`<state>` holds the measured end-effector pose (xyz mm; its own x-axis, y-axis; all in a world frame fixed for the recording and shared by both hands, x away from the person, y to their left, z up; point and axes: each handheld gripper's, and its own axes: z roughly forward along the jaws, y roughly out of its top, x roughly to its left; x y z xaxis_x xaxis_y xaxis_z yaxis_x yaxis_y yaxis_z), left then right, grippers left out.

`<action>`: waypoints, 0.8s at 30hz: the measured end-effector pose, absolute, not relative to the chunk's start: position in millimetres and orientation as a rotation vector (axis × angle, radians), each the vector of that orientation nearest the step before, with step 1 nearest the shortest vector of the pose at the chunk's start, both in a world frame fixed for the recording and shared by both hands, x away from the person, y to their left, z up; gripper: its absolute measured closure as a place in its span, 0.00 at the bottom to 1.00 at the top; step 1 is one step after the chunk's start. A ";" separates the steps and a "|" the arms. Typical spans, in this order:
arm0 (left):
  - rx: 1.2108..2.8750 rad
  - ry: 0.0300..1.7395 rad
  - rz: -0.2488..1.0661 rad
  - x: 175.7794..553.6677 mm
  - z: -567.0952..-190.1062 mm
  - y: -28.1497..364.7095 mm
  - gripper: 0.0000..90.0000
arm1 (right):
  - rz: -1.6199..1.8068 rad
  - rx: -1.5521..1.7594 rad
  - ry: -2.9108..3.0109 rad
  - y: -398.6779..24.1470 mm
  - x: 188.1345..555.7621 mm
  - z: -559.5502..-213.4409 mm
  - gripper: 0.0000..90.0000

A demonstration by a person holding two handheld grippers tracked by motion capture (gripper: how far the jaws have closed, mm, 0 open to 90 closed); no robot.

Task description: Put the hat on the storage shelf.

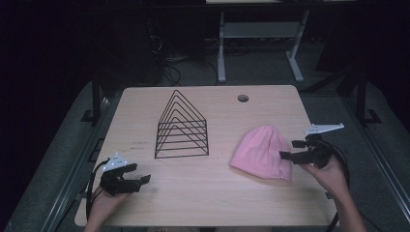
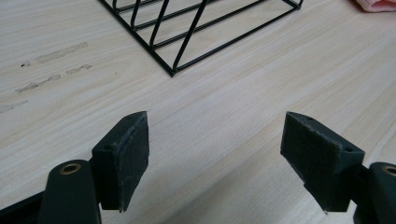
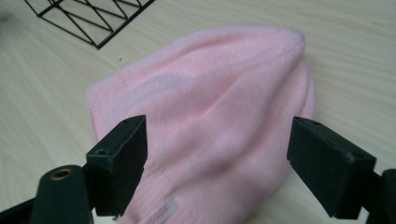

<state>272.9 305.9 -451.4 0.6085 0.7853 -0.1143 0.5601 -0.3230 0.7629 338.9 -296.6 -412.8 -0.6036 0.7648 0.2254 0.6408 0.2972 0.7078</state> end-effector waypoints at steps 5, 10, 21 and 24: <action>2.018 1.060 0.348 272.8 -451.5 306.8 0.26 | 1.140 1.322 2.434 -290.2 364.6 -408.6 0.23; 2.012 1.057 0.346 273.5 -451.8 307.8 0.26 | 1.139 1.349 2.449 -288.9 386.7 -409.0 0.24; 2.014 1.057 0.342 274.5 -451.8 309.5 0.26 | 1.056 1.454 2.492 -284.3 428.6 -431.9 0.25; 2.013 1.055 0.354 273.0 -450.6 311.3 0.26 | 1.052 1.476 2.496 -281.0 437.5 -437.8 0.26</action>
<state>273.0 311.3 -450.6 0.6097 0.7838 -0.1179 0.5543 -0.3153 0.7702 437.5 -281.0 -437.8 -0.5407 0.7933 0.2799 0.7543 0.3099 0.5787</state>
